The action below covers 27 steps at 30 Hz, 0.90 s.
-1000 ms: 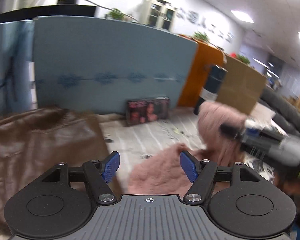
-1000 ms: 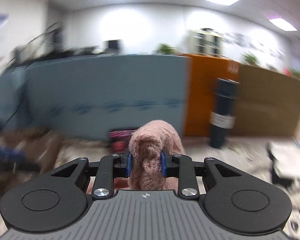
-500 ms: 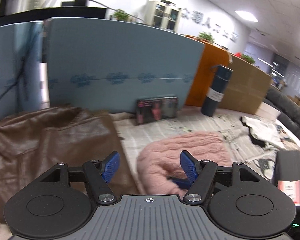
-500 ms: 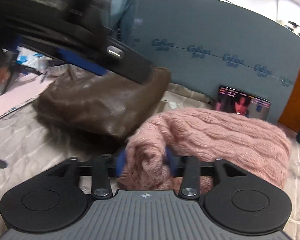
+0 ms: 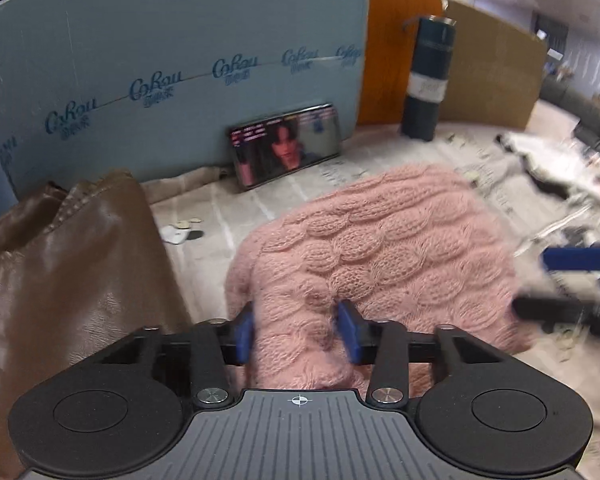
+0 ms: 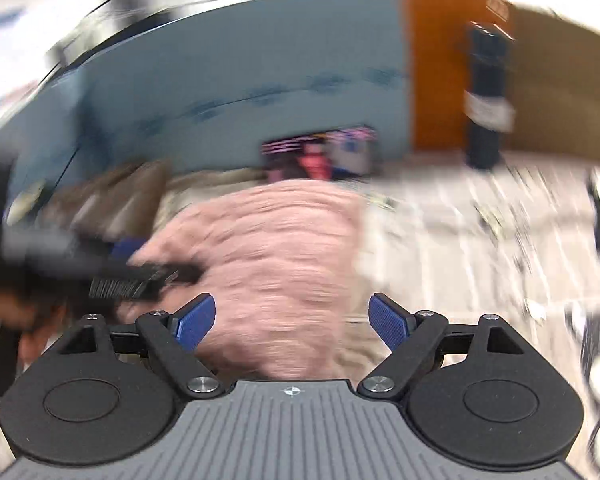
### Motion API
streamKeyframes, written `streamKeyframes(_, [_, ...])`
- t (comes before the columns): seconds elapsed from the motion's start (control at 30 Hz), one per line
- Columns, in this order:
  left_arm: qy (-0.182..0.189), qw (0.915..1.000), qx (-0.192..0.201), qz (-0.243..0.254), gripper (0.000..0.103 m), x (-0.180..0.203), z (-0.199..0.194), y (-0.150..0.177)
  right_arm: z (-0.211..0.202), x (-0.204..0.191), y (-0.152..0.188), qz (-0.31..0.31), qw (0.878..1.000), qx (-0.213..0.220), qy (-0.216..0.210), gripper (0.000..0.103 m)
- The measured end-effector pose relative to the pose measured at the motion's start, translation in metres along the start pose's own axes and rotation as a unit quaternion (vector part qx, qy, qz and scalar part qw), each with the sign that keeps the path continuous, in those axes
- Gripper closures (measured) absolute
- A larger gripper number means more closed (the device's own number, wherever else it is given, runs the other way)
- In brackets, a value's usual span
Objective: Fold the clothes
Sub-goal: 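Grasp the folded sweater bundle with both grippers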
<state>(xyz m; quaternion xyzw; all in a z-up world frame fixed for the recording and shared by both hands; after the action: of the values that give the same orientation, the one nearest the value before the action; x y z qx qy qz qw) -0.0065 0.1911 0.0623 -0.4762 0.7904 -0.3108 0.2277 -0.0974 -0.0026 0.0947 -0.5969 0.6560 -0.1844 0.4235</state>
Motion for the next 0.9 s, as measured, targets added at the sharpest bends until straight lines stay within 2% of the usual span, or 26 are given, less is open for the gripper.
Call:
streamKeyframes(0.1, [-0.010,0.9996,-0.025,0.008,0.054,-0.007,0.008,0.005,0.012,0.027,-0.006,0.111,0.994,-0.013,-0.018,0.020])
streamKeyframes(0.17, [-0.008,0.9995,-0.030,0.007,0.052,-0.013,0.007,0.007,0.021,0.035,-0.006,0.152,0.988,-0.022,-0.030,0.020])
streamKeyframes(0.27, [-0.003,0.9990,-0.045,-0.004,0.046,-0.014,0.008,0.005,0.029,0.036,-0.007,0.161,0.986,-0.031,-0.041,0.020])
streamKeyframes(0.33, [0.004,0.9982,-0.055,-0.024,0.037,-0.012,0.013,0.003,0.031,0.037,-0.008,0.164,0.985,-0.036,-0.047,0.020])
streamKeyframes(0.4, [0.007,0.9976,-0.062,-0.031,0.022,-0.008,0.018,0.001,0.032,0.034,-0.009,0.163,0.984,-0.043,-0.053,0.020])
streamKeyframes(0.47, [0.013,0.9972,-0.068,-0.027,0.014,-0.004,0.027,0.003,0.036,0.031,-0.010,0.163,0.984,-0.049,-0.055,0.020])
streamKeyframes(0.6, [0.034,0.9951,-0.077,-0.051,0.002,-0.012,0.043,0.005,0.048,0.034,-0.009,0.166,0.983,-0.061,-0.052,0.020])
streamKeyframes(0.8, [0.041,0.9946,-0.079,-0.052,0.003,-0.009,0.047,0.003,0.060,0.042,-0.008,0.188,0.978,-0.069,-0.056,0.022])
streamKeyframes(0.83, [0.043,0.9946,-0.077,-0.054,0.004,-0.009,0.047,0.003,0.062,0.043,-0.007,0.190,0.978,-0.070,-0.057,0.026])
streamKeyframes(0.87, [0.046,0.9946,-0.075,-0.056,0.010,-0.008,0.046,0.003,0.063,0.043,-0.007,0.193,0.977,-0.072,-0.061,0.035])
streamKeyframes(0.9, [0.056,0.9937,-0.073,-0.063,0.021,-0.007,0.044,0.002,0.064,0.042,-0.007,0.195,0.976,-0.072,-0.065,0.040])
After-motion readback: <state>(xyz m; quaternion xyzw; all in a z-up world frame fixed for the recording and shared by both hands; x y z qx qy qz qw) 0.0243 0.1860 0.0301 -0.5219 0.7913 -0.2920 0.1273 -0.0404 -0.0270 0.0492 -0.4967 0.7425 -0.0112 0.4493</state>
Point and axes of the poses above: each gripper's, at about its wrist camera, not at the fingertips, and z roughly the way its jaws point, x to its right, y to its underside, the point moved 2 cm from there along z, roughly the way its jaws point, and after that the axes turned 5 degrees about -y, right-handed, at the moved point
